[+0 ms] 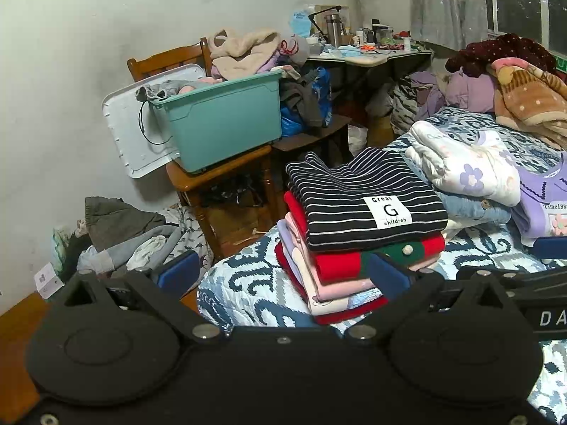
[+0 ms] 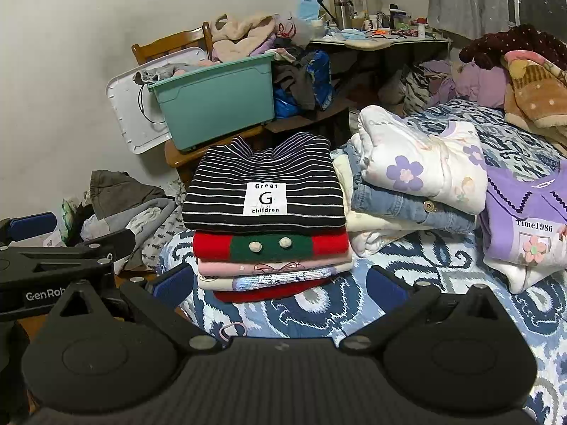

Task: Fold clothes
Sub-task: 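Move both grippers toward the striped shirt atop the folded stack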

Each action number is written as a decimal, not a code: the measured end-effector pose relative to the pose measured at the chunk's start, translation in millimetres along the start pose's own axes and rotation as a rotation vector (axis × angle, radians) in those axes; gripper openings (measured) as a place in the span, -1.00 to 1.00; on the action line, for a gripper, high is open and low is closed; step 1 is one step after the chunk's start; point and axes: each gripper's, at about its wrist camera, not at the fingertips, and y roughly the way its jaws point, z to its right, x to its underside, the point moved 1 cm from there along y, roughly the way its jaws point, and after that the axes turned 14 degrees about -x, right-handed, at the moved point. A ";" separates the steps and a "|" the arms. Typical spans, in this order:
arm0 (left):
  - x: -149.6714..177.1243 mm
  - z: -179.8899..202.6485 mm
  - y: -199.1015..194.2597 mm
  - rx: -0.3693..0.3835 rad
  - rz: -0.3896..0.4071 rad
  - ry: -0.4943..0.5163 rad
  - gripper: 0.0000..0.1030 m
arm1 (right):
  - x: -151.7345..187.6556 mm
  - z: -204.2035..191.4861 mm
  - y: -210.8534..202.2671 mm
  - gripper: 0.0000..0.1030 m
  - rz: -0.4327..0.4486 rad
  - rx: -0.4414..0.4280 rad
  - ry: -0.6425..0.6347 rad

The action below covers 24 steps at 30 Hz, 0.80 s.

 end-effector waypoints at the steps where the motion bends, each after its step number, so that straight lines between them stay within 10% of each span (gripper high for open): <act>1: 0.1 -0.1 0.2 0.000 -0.001 0.000 1.00 | 0.1 0.0 0.2 0.99 0.000 0.000 0.001; 24: 0.0 1.5 7.1 0.003 -0.007 0.003 1.00 | 1.7 2.1 5.0 1.00 -0.005 -0.015 0.010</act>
